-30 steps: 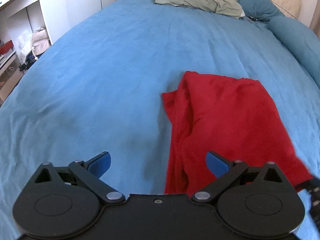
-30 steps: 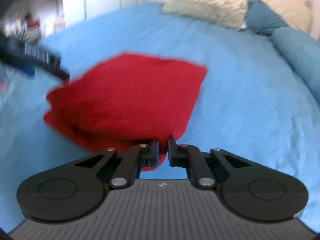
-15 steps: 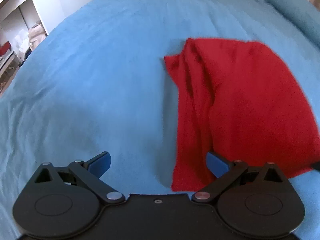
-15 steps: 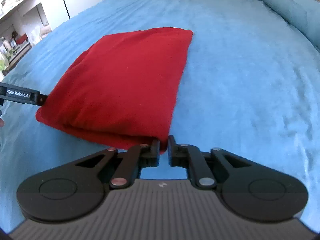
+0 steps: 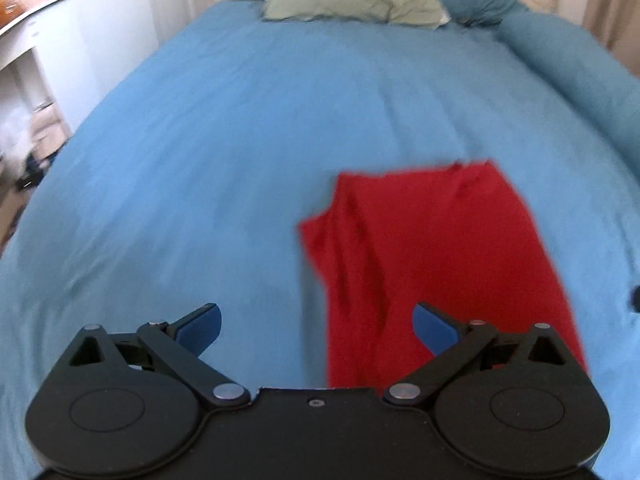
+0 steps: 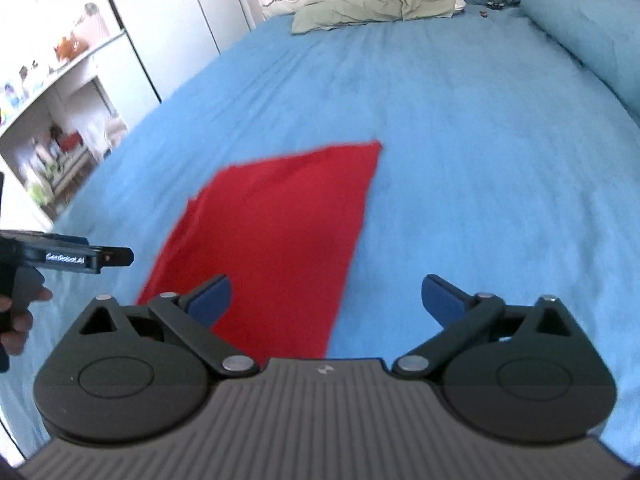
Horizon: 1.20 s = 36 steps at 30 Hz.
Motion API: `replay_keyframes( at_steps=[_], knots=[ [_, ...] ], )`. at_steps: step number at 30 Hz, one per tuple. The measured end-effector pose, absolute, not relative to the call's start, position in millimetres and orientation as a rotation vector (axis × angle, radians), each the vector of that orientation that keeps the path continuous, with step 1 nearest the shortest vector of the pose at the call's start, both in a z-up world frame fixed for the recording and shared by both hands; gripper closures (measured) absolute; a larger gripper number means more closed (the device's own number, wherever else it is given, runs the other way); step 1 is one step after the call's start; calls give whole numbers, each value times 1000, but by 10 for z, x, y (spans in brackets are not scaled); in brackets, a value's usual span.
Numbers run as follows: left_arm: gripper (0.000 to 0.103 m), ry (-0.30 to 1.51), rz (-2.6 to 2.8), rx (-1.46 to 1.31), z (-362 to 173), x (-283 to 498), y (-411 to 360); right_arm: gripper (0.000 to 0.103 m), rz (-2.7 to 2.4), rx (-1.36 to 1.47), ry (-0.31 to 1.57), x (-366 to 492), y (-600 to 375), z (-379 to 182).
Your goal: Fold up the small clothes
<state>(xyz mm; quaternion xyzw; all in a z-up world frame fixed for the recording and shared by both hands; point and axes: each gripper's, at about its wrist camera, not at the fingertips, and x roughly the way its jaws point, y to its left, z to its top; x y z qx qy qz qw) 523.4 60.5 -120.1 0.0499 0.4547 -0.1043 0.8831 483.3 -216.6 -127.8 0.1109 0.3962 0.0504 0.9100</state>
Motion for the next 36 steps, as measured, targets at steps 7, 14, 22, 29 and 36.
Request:
replay_keyframes(
  at_steps=[7,14,22,29,36],
  knots=[
    [4,1112,-317,70,-1692,5851,462,0,120,440,989,5682,-2417,-1525],
    [7,1157,-319,-44,-1931,5960,389,0,120,428,1058,5948,-2339,-1931],
    [8,1160,-332,-47,-1992,6007,274,8,141,542,1075,5957,-2347,-2165],
    [15,1172,-328,-80,-1980,5975,307,24,185,584,1103,6047,-2337,-2265],
    [44,1174,-332,-56,-1855,5937,267,52,191,564,1078,6059,-2274,-2165]
  ],
)
